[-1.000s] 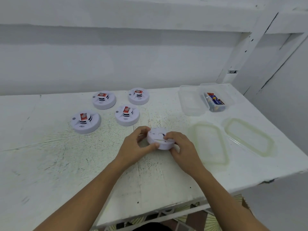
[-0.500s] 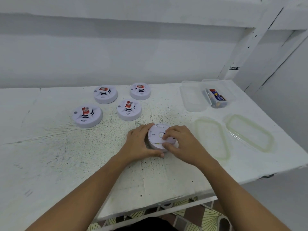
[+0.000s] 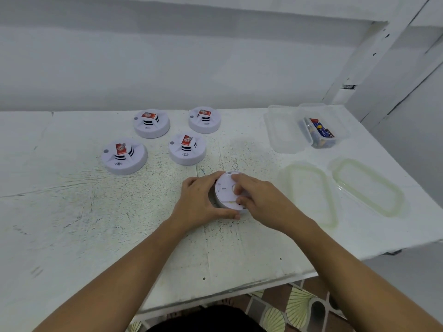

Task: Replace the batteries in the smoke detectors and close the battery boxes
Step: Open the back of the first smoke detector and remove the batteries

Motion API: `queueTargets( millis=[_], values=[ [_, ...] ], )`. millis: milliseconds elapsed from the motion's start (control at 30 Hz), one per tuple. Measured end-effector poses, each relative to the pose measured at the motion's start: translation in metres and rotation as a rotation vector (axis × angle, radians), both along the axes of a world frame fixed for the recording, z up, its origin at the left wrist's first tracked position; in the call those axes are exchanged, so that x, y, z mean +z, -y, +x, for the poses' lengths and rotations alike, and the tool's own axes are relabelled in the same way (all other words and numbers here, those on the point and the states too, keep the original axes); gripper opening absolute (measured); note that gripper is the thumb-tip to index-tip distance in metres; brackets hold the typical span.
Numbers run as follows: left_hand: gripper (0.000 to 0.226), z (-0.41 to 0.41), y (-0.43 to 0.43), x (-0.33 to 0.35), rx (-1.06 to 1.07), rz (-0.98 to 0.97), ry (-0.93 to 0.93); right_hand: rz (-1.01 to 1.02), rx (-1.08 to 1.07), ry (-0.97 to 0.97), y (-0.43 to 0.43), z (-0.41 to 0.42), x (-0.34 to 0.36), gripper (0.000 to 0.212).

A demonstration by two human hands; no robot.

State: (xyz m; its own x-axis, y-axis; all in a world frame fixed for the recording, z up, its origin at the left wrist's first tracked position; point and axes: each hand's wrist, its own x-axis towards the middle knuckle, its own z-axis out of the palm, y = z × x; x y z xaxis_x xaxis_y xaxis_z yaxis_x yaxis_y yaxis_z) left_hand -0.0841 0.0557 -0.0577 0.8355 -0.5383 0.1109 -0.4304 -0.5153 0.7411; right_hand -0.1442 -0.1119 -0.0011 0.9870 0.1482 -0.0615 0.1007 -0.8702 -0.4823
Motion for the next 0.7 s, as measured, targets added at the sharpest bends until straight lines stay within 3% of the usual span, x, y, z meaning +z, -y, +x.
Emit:
queueTargets(
  millis=[300, 367, 500, 700],
  values=[
    [0.103, 0.005, 0.000, -0.004, -0.009, 0.021, -0.022, 0.140, 0.020, -0.126, 0.015, 0.008, -0.001, 0.048],
    [0.105, 0.005, 0.000, -0.005, -0.009, 0.032, -0.019, 0.139, 0.038, -0.125, 0.018, 0.011, -0.001, 0.044],
    [0.106, 0.005, 0.001, -0.005, -0.006, 0.034, -0.013, 0.056, 0.124, -0.076, 0.017, 0.015, -0.001, 0.011],
    [0.089, 0.001, 0.001, 0.000, -0.003, -0.008, 0.002, 0.021, 0.135, -0.126, 0.010, 0.030, 0.013, 0.031]
  ],
)
